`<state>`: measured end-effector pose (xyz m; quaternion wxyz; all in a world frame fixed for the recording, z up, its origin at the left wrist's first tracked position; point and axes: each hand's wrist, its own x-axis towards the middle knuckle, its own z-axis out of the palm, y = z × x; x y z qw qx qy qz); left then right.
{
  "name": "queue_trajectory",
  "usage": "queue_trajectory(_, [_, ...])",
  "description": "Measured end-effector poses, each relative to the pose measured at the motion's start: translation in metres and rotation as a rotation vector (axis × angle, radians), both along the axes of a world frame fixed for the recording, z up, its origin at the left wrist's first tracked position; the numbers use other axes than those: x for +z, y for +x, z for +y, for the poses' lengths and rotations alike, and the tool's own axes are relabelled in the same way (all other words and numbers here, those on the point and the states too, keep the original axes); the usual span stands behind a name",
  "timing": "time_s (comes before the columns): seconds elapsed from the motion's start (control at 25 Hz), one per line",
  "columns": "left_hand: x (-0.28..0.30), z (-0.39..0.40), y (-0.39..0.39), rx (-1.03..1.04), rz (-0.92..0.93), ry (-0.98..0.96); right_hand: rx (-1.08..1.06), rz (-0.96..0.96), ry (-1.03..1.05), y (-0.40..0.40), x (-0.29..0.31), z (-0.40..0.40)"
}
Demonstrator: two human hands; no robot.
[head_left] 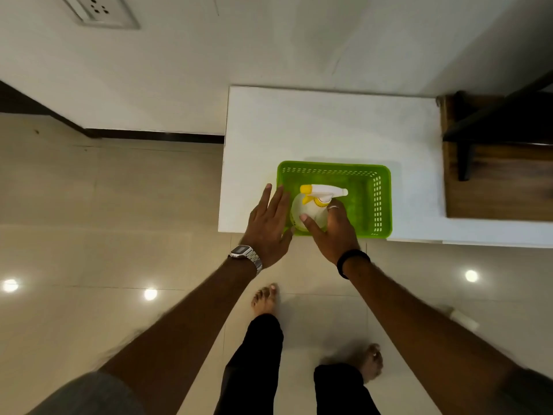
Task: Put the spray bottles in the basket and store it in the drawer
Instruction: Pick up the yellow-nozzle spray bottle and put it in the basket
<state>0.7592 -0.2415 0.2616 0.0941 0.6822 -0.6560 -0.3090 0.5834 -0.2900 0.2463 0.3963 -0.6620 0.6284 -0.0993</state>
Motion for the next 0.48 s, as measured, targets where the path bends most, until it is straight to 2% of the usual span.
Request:
queue_trajectory(0.16, [-0.010, 0.006, -0.002, 0.026, -0.033, 0.020, 0.095, 0.116, -0.050, 0.003, -0.005, -0.002])
queue_trajectory(0.48, [-0.021, 0.018, -0.008, 0.046, -0.086, 0.005, 0.176, 0.167, -0.009, -0.002, 0.002, 0.004])
